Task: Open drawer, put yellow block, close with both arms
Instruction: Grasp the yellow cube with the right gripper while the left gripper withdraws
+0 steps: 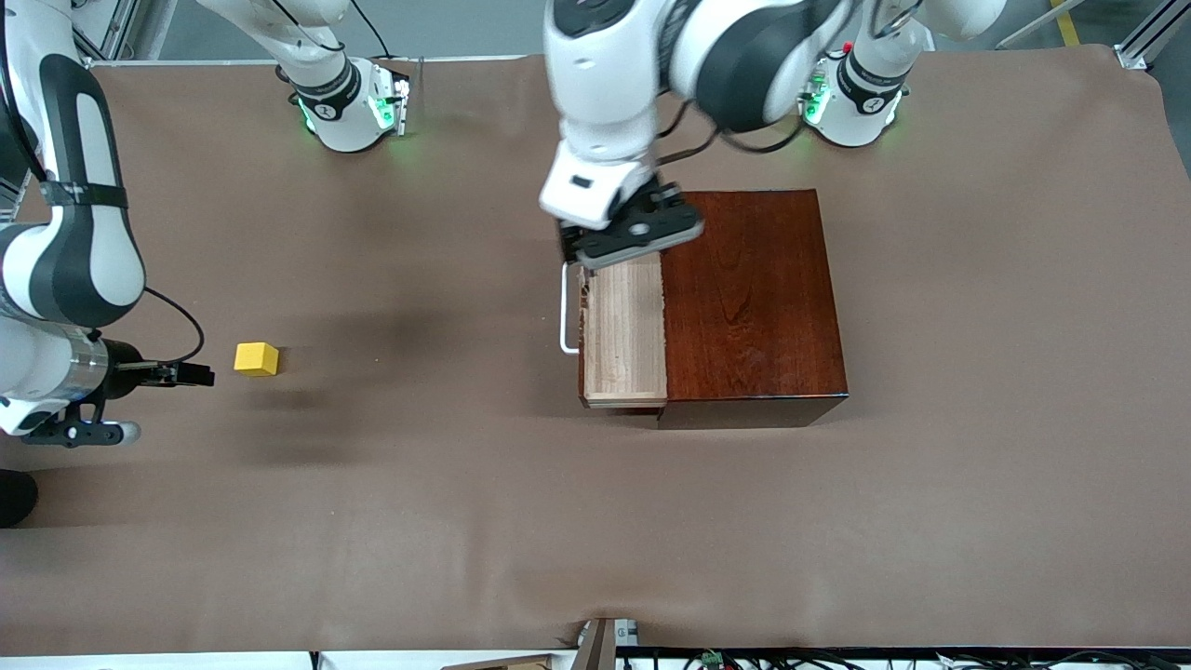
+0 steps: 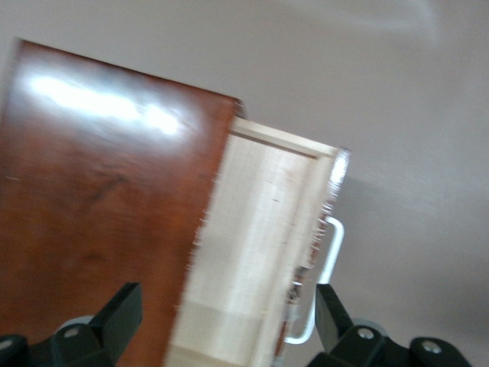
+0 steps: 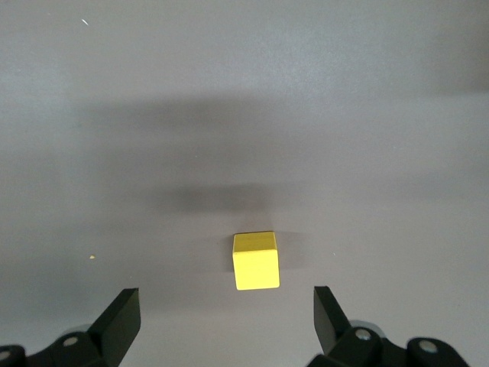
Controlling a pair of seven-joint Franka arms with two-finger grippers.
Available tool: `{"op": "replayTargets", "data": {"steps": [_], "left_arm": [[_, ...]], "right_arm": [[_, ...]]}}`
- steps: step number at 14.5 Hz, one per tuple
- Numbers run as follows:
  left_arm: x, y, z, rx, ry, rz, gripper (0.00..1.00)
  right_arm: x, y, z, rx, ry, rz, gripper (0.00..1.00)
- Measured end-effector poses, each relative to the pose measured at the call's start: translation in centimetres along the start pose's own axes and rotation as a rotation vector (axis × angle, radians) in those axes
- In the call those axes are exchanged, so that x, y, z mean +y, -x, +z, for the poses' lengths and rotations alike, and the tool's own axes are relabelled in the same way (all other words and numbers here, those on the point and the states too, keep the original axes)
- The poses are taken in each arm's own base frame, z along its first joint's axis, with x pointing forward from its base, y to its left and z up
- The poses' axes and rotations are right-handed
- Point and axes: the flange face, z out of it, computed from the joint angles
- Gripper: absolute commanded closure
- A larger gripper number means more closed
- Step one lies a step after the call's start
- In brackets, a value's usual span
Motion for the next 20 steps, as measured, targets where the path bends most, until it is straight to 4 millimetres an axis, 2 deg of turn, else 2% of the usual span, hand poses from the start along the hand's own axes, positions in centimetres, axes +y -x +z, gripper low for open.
{"op": "replayTargets", "data": {"steps": [4, 7, 11, 14, 20], "left_arm": [[-6.7, -4.2, -4.3, -0.027, -0.038, -0.055, 0.00], [-11.8, -7.2, -7.1, -0.033, -0.034, 0.007, 0.00], [-17.7, -10.4, -8.5, -0.069, -0.059, 0.102, 0.00], [-22.9, -12.7, -9.2, -0.106, -0.074, 0.174, 0.00], [-31.4, -15.9, -9.3, -0.169, -0.080, 0.268, 0.00]], "right_arm": [[0.4, 0.4, 3.1, -0.002, -0.001, 0.006, 0.00], [0.5, 0.8, 5.6, 0.003, -0.003, 0.008, 0.00], [0.8, 1.5, 8.3, 0.014, -0.004, 0.014, 0.00], [1.5, 2.1, 10.4, 0.032, -0.006, 0.026, 0.00], [2.2, 3.6, 15.3, 0.066, -0.009, 0.040, 0.00]]}}
